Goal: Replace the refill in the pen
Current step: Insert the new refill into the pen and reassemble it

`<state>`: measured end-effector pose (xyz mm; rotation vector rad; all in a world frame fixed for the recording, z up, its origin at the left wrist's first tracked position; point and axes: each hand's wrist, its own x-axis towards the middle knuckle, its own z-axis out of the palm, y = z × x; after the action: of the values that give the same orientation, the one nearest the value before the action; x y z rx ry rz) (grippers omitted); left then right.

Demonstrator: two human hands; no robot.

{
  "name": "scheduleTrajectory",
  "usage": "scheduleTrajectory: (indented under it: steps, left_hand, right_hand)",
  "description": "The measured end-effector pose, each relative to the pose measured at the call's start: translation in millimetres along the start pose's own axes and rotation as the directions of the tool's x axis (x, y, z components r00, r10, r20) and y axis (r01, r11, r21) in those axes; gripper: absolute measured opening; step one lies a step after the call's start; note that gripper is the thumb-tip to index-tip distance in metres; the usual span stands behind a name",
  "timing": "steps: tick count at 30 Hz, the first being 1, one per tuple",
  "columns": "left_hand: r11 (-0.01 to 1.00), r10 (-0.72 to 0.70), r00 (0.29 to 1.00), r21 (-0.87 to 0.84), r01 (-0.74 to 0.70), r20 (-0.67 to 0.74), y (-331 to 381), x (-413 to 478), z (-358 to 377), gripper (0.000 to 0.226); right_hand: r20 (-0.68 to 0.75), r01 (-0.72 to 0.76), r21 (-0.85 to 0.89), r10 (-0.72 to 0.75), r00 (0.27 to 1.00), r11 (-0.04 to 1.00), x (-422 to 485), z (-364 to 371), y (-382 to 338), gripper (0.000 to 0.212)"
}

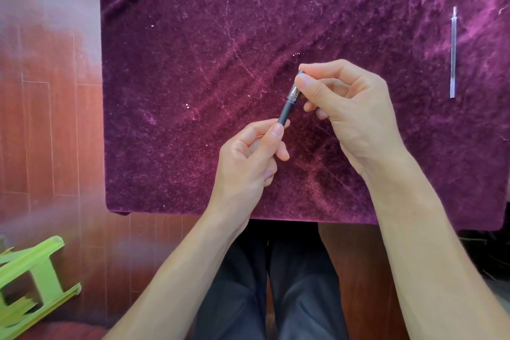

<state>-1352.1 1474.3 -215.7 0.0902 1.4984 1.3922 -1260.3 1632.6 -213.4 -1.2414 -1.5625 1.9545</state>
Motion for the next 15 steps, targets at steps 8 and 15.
scheduleTrajectory:
  steps: [8,15]
  left_hand:
    - [1.0,-0.001,1.0,-0.012,0.001,-0.006,1,5,-1,0.024]
    - [1.0,0.01,0.999,-0.011,-0.01,-0.036,0,4,-1,0.022]
  right_hand:
    - [-0.036,0.063,-0.074,-0.066,0.997,0.995,0,8,-3,0.006]
    - [-0.084,0.095,-0.11,-0.104,0.991,0.989,-2,19,1,0.005]
